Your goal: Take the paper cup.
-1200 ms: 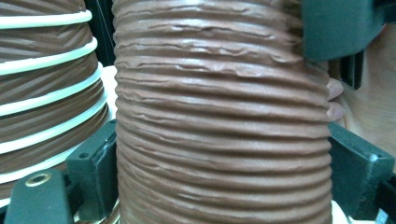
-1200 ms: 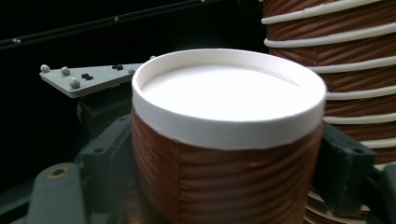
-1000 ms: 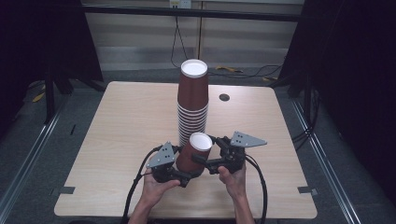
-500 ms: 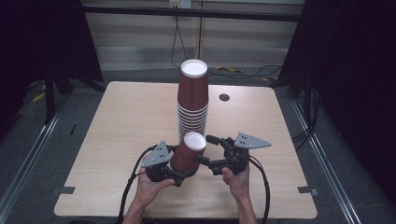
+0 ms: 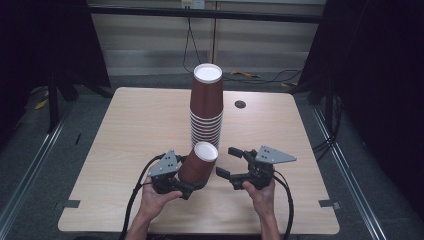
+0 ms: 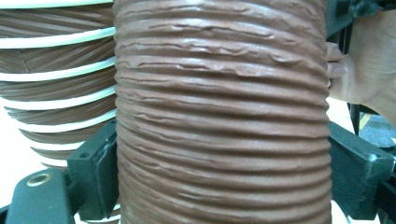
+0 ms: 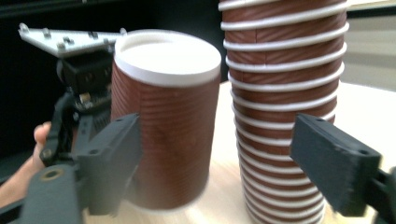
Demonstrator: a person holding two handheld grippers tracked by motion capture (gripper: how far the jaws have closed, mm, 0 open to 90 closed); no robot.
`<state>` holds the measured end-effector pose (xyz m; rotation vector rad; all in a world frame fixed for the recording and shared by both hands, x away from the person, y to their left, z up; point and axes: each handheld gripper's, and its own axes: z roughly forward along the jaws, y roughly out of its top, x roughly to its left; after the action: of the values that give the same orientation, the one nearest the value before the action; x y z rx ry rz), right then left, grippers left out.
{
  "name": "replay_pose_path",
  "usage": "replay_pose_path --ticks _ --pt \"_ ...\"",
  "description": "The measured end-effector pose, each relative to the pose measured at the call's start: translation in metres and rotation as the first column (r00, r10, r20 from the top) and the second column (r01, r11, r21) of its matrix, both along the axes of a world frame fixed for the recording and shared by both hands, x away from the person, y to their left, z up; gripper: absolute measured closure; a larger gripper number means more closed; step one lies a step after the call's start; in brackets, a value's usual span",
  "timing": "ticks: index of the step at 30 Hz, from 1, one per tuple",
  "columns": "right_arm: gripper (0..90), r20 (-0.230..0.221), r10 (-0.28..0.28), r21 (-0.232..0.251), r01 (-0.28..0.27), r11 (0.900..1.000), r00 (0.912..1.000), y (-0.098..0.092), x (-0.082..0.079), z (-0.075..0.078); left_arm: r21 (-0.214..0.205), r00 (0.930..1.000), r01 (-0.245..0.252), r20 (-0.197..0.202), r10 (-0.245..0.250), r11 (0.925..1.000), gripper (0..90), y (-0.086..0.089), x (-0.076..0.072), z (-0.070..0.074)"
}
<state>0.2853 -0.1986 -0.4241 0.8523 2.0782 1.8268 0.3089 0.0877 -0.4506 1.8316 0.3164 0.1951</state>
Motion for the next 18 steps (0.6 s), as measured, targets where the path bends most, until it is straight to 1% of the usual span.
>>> replay_pose_path --ticks 1,2,5,9,12,13,15,18 --pt "14.2 -0.008 -0.008 -0.018 0.007 0.9998 0.9999 -0.0003 -0.0002 -0.0001 0.009 1.0 -0.001 0.001 0.001 1.0 13.1 0.0014 -0.0002 0.0007" --pt "15.0 -0.015 -0.008 -0.046 0.008 0.9989 0.9999 -0.0003 0.0 -0.0009 0.01 1.0 0.002 -0.001 -0.002 1.0 13.3 0.0019 -0.0003 0.0009" --pt "15.4 -0.02 -0.006 -0.053 0.005 0.9986 0.9998 -0.0013 0.0004 -0.0013 0.031 1.0 0.002 0.0 -0.002 0.9995 13.3 0.0031 -0.0006 0.0009" --pt "13.9 -0.053 -0.006 -0.07 0.003 0.9975 0.9986 -0.0032 0.0006 -0.0044 0.067 1.0 -0.003 0.009 0.002 0.9977 13.3 0.003 -0.0016 0.0012" --pt "14.0 -0.049 0.0 -0.061 -0.003 0.9981 0.9988 -0.0048 -0.0005 -0.0048 0.091 0.9999 0.001 0.012 -0.002 0.9959 13.3 0.0035 -0.0017 0.0023" --pt "14.0 -0.049 0.003 -0.074 -0.006 0.9972 0.9988 -0.0066 -0.002 -0.0044 0.111 0.9996 -0.008 0.027 0.006 0.9938 13.4 0.0043 -0.002 0.004" --pt "14.0 -0.051 0.003 -0.077 -0.007 0.997 0.9987 -0.0071 -0.0024 -0.0042 0.115 0.9996 -0.007 0.027 0.004 0.9933 13.4 0.0046 -0.0015 0.0049" --pt "14.1 -0.055 0.023 -0.094 -0.028 0.9952 0.9982 -0.0081 -0.0028 -0.0041 0.13 0.9995 0.003 0.031 -0.007 0.9916 13.4 0.0046 -0.0007 0.007"
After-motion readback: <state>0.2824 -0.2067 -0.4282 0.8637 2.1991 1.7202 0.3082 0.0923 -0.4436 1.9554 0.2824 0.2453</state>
